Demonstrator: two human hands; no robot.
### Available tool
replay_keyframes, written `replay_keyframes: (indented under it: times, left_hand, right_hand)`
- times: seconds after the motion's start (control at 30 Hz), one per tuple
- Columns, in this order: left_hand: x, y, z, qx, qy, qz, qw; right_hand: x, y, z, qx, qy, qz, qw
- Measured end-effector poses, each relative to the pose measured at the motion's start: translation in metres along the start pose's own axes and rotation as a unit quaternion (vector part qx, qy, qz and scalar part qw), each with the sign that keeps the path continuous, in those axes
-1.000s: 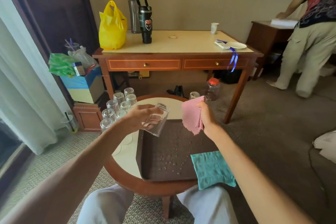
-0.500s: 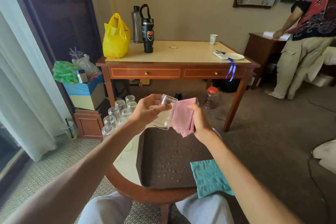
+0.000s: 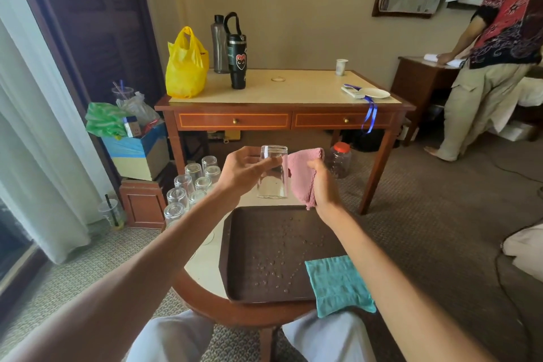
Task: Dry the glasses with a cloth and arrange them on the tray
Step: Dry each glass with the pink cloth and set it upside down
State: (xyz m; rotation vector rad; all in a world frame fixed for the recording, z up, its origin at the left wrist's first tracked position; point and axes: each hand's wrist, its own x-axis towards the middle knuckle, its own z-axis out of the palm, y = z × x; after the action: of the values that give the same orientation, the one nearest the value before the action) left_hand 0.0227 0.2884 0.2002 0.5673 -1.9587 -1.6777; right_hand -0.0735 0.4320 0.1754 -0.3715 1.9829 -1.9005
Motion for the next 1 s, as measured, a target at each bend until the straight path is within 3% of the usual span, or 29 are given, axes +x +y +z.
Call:
replay_keyframes:
  times: [0.17, 0.4, 0.6, 0.83, 1.0]
  left_hand:
    - [-0.001, -0.007, 0.012, -0.049, -0.026, -0.029, 0.998]
    - [-0.001, -0.009, 0.024, -0.059, 0.018, -0.030, 0.998]
    - [-0.006, -0.013, 0.020, -0.039, -0.018, -0.005, 0.999]
    - [-0.006, -0.015, 0.020, -0.085, -0.052, 0.016, 0.995]
    - [-0.006, -0.007, 0.017, -0.120, -0.064, 0.000, 0.991]
  right_hand:
    - [-0.004, -0.016, 0.015, 0.062, -0.060, -0.010, 0.996]
    - [-0.005, -0.026, 0.018, 0.212, -0.139, 0.050, 0.966]
    - [0.007, -0.010, 0.012, 0.300, -0.102, 0.097, 0.943]
    - [0.009, -0.008, 0.015, 0.291, -0.070, 0.091, 0.950]
    - [0.003, -0.009, 0.012, 0.287, -0.146, 0.089, 0.943]
